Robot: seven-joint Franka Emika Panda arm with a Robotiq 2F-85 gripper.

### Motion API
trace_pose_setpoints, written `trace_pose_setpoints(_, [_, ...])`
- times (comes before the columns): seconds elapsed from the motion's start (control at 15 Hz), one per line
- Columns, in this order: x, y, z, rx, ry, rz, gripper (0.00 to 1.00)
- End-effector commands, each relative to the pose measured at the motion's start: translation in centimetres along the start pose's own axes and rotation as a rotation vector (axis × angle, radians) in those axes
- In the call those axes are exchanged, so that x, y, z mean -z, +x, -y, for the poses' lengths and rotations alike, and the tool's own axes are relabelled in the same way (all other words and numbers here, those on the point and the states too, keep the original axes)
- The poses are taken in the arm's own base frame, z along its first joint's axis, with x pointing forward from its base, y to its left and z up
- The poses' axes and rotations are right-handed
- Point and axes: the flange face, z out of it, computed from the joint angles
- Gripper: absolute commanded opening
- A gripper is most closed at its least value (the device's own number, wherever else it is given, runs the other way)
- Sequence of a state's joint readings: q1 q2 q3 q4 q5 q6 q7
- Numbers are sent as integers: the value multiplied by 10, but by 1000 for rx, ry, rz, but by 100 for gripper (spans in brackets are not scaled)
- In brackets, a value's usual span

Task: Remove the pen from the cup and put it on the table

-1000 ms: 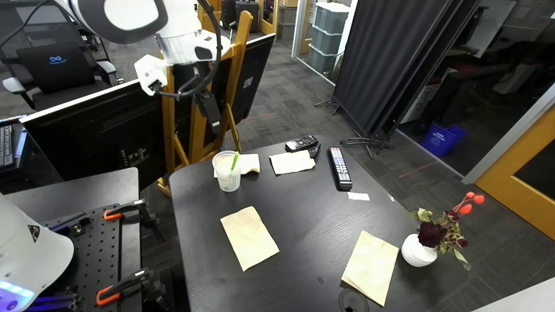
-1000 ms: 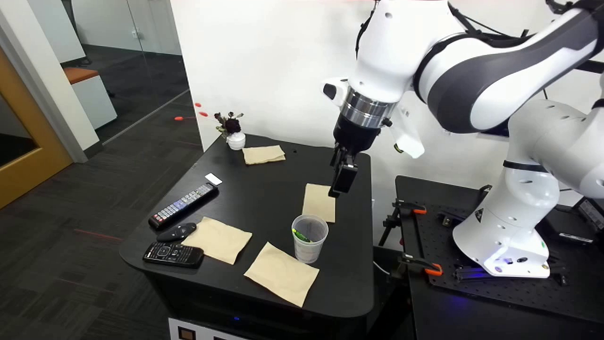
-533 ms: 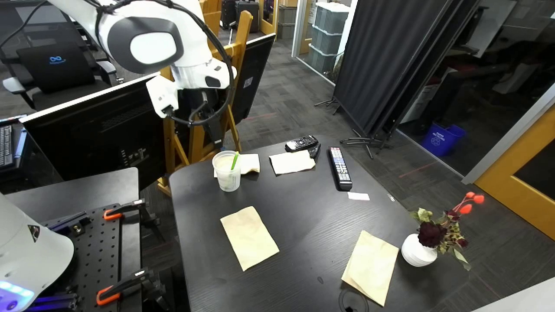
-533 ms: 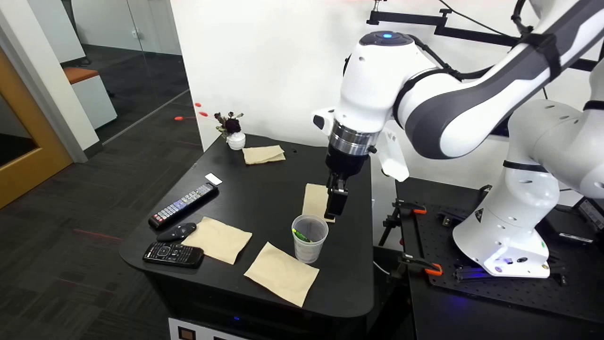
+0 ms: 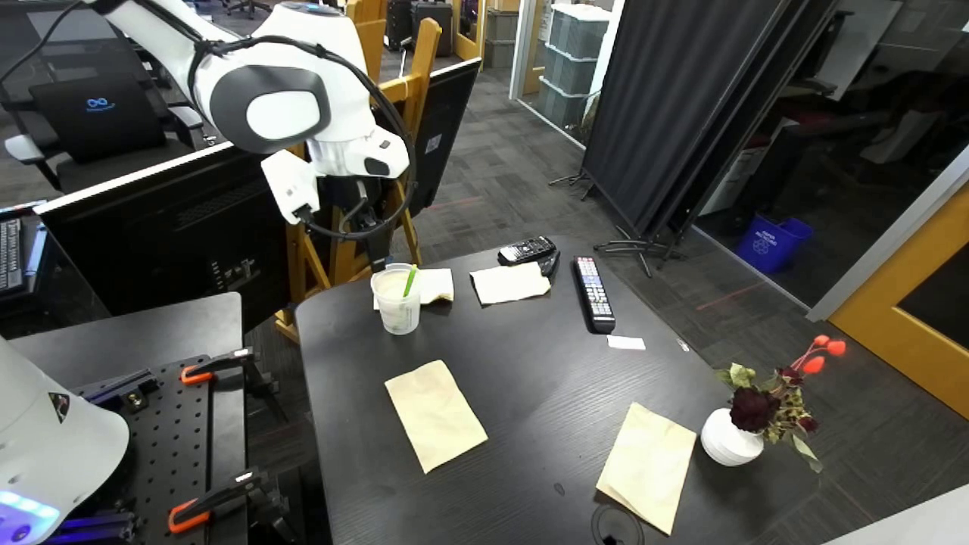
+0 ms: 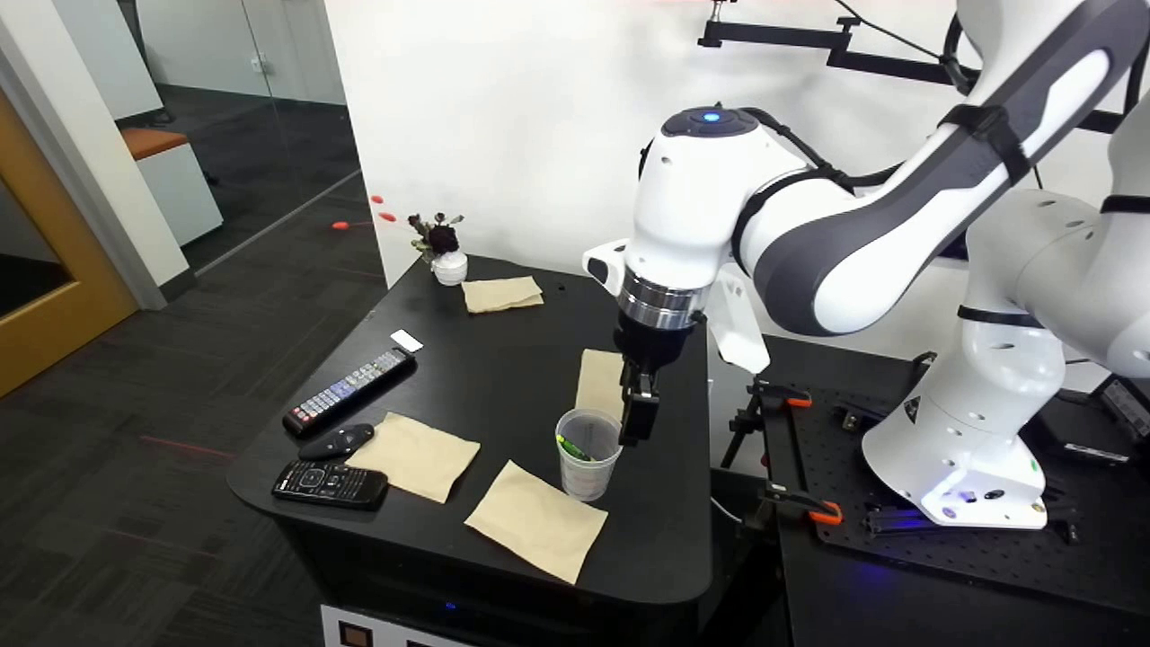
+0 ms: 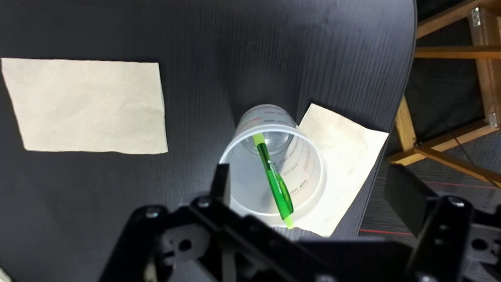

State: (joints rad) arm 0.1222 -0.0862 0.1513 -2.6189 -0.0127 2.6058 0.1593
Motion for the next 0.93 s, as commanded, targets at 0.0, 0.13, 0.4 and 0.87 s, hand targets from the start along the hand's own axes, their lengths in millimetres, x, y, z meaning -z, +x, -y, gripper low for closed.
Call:
trace_pose_setpoints(0.0, [1, 1, 0, 1, 1, 0, 100])
trace_pose_setpoints(0.13, [-2, 2, -4, 11, 1, -7, 100])
trace_pose_setpoints(0.4, [-7, 8, -7, 86, 34, -10, 100])
trace_pose_setpoints(0.87, [-18, 17, -19, 240, 54, 13, 100])
